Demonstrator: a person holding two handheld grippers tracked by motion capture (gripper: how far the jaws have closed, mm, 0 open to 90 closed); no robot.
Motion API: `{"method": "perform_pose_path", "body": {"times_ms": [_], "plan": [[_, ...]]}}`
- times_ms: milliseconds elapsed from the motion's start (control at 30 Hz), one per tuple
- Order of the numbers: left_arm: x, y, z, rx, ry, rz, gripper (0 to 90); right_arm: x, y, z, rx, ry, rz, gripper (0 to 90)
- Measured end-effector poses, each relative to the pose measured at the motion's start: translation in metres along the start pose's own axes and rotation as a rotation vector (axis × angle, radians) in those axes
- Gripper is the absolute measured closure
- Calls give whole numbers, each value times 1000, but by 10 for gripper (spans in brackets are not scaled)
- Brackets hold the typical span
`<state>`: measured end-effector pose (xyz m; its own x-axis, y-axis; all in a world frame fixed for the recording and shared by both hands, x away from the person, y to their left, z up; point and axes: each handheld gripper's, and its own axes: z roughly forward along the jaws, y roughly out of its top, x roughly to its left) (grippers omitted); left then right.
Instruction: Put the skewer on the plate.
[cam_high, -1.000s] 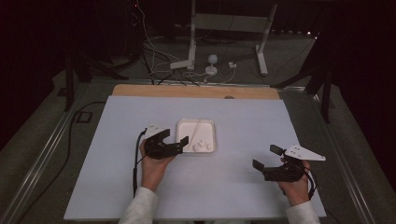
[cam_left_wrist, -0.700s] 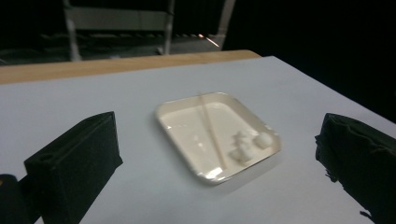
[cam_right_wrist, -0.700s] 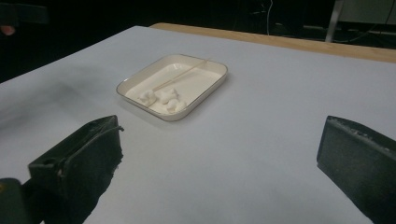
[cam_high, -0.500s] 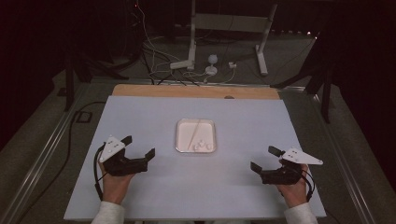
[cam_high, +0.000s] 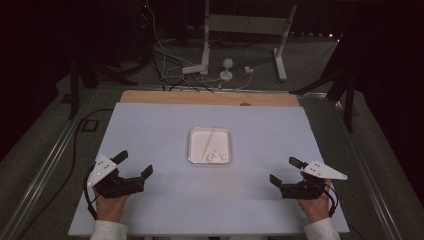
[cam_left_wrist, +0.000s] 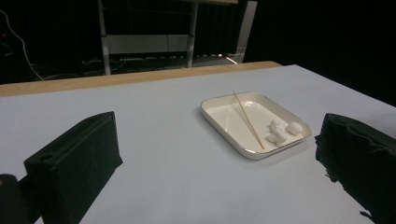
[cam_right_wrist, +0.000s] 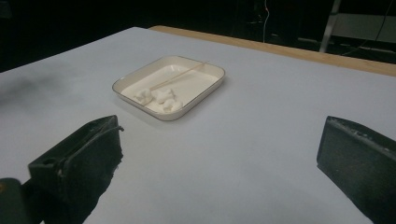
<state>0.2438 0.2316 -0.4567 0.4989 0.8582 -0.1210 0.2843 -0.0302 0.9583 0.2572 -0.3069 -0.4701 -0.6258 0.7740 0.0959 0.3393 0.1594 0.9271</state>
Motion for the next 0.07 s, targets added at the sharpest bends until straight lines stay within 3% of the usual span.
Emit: {"method": "perform_pose_path", "body": {"times_ms": [67], "plan": [[1,1,-1,-7,-2,-7,5,1,0,0,2,-1,-8,0]]}}
